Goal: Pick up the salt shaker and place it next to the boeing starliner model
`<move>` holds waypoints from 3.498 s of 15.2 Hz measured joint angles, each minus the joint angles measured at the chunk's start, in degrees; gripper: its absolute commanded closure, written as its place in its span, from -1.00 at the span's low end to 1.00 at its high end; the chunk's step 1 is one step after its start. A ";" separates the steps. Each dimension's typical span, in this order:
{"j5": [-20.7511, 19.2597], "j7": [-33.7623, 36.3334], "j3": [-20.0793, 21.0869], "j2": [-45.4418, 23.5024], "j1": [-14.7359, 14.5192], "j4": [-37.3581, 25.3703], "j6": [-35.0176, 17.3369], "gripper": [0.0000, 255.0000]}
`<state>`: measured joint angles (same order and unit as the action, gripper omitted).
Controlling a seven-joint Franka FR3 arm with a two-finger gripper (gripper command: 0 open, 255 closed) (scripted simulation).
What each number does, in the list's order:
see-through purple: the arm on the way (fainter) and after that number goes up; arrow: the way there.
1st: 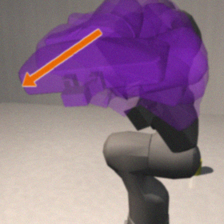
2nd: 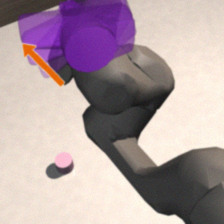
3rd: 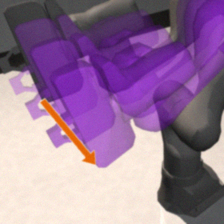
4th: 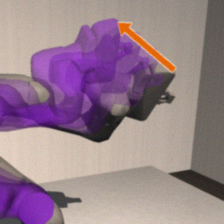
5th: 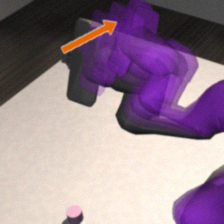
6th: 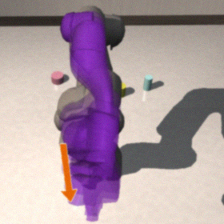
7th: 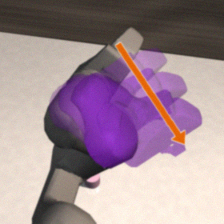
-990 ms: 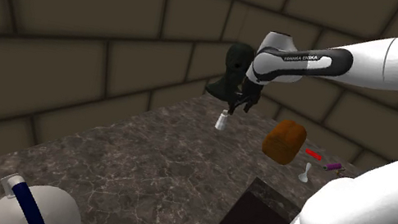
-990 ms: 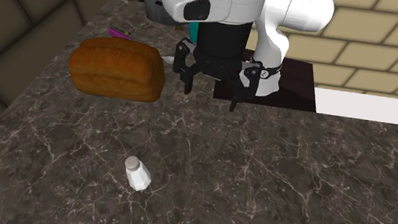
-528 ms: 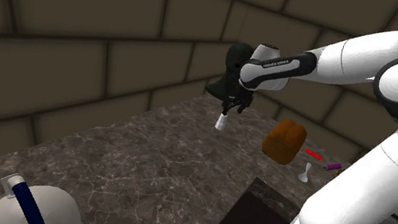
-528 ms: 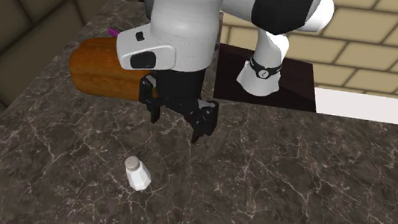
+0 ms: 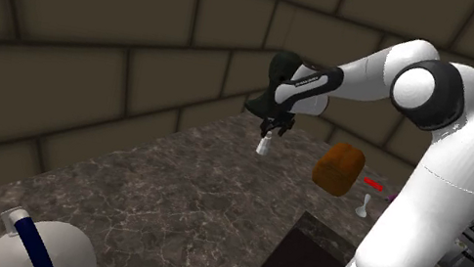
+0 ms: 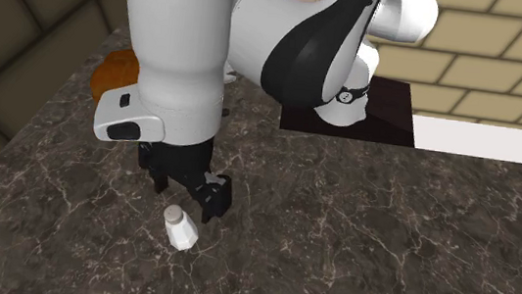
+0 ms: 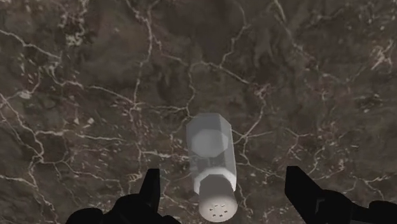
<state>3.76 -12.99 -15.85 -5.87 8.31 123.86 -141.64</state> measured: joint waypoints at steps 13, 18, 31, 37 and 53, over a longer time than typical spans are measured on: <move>2.57 -1.78 0.51 -5.08 0.57 -0.50 -4.49 -1.00; 2.58 -1.77 0.53 -5.05 0.55 -0.51 -4.50 1.00; 0.92 -0.53 0.08 -2.15 0.19 -1.83 -0.40 1.00; -0.35 0.27 -0.21 0.36 0.06 -3.72 3.88 1.00; -2.47 1.82 -0.31 4.92 -0.18 -11.21 15.71 1.00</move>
<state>1.29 -11.16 -16.16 -0.95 8.13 112.65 -125.93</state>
